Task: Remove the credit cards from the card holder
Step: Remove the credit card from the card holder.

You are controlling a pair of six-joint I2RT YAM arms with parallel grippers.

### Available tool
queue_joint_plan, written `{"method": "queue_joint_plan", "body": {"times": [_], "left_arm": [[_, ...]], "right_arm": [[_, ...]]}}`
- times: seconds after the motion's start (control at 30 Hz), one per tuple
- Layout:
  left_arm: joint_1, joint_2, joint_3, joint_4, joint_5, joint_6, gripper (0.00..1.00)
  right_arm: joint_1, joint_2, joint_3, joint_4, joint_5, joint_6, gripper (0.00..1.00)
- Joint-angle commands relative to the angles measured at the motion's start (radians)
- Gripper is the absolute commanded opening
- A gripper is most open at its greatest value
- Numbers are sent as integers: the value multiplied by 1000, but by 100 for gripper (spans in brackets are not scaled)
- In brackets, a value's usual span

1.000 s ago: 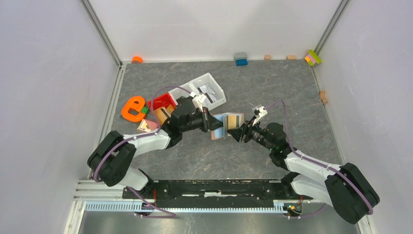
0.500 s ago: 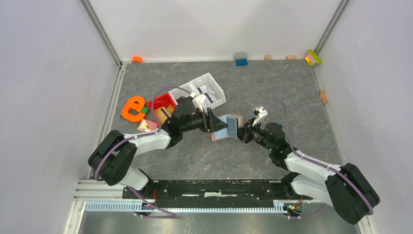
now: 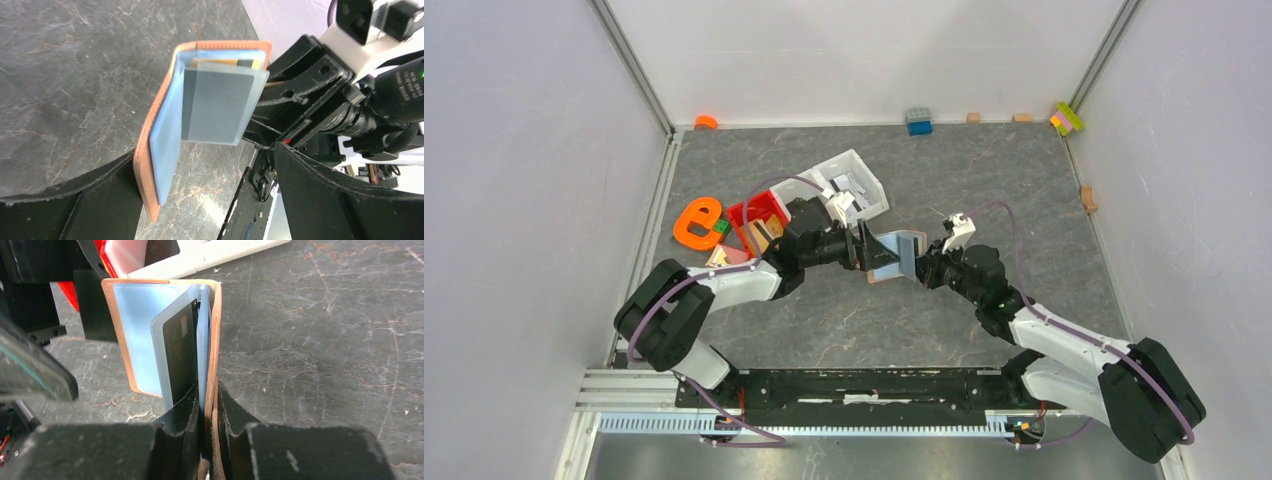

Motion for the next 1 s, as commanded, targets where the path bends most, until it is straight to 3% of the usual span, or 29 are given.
{"method": "queue_joint_plan", "body": {"times": [0.0, 0.43, 0.67, 0.97], "left_arm": [[-35, 33, 55, 47, 68, 15, 95], [-75, 40, 112, -98, 6, 82, 93], [-75, 35, 124, -173, -60, 106, 79], [-68, 29, 128, -216, -102, 110, 75]], "right_arm": [[15, -2, 60, -29, 81, -31, 0], [100, 50, 116, -52, 121, -81, 0], [124, 32, 116, -59, 163, -97, 0], [128, -25, 81, -49, 216, -104, 0]]}}
